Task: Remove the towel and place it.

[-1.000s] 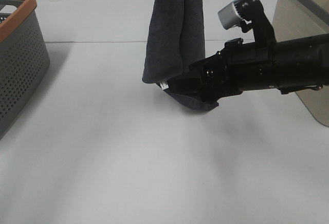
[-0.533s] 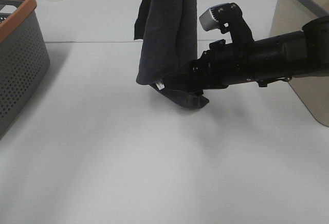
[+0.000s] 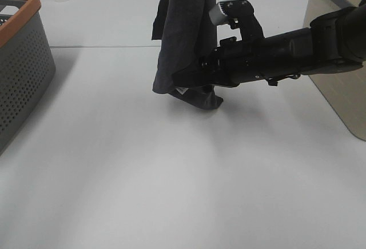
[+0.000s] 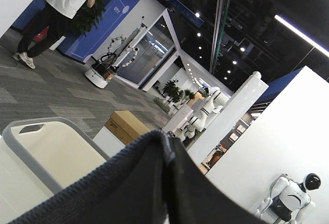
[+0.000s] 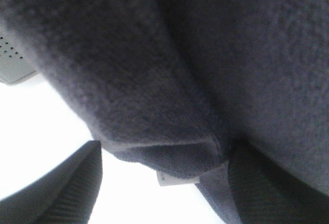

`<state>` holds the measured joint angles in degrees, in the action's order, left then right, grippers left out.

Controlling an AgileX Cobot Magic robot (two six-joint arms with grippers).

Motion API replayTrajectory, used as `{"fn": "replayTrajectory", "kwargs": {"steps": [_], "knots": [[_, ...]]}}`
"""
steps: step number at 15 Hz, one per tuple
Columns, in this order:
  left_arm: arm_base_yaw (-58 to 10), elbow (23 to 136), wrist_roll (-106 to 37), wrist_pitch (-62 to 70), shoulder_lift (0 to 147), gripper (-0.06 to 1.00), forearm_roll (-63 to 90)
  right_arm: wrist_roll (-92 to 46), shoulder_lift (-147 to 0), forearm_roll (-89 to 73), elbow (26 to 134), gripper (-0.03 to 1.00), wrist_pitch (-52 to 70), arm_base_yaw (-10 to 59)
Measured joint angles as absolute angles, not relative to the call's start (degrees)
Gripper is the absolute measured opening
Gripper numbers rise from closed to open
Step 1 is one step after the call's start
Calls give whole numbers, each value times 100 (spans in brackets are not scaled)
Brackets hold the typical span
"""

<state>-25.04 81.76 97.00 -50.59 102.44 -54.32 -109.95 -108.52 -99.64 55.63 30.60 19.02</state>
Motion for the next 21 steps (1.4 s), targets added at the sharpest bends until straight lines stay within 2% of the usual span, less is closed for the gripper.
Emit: {"fn": "replayTrajectory", "kwargs": {"steps": [2, 3, 7, 8, 15, 18, 20, 21], "knots": [[-2504, 8176, 9700, -5031, 10244, 0, -5432, -10995, -10863, -9964, 5575, 60, 3209, 1902], [-2504, 8176, 9700, -4968, 10244, 0, -5432, -10995, -10863, -9964, 5575, 52, 3335, 1902], [-2504, 8176, 9700, -4664, 10244, 0, -5420, -10972, -10863, -9964, 5575, 5, 3633, 1902], [-2475, 8176, 9700, -4601, 10244, 0, -5414, -10852, -10863, -9912, 5569, 2, 3650, 1902], [-1891, 8176, 9809, -4578, 10244, 0, -5460, -8703, -10055, -7380, 5563, 2, 3432, 1902], [-1891, 8176, 9815, -4526, 10107, 0, -5844, -7477, -9121, -5363, 5586, 2, 2762, 1902], [-1891, 8176, 9826, -4377, 9987, 0, -6022, -6503, -8766, -3925, 5861, 2, 2790, 1902], [-1891, 8176, 9935, -4160, 9918, 0, -6091, -5432, -8640, -2332, 6429, 2, 3094, 1902]]}}
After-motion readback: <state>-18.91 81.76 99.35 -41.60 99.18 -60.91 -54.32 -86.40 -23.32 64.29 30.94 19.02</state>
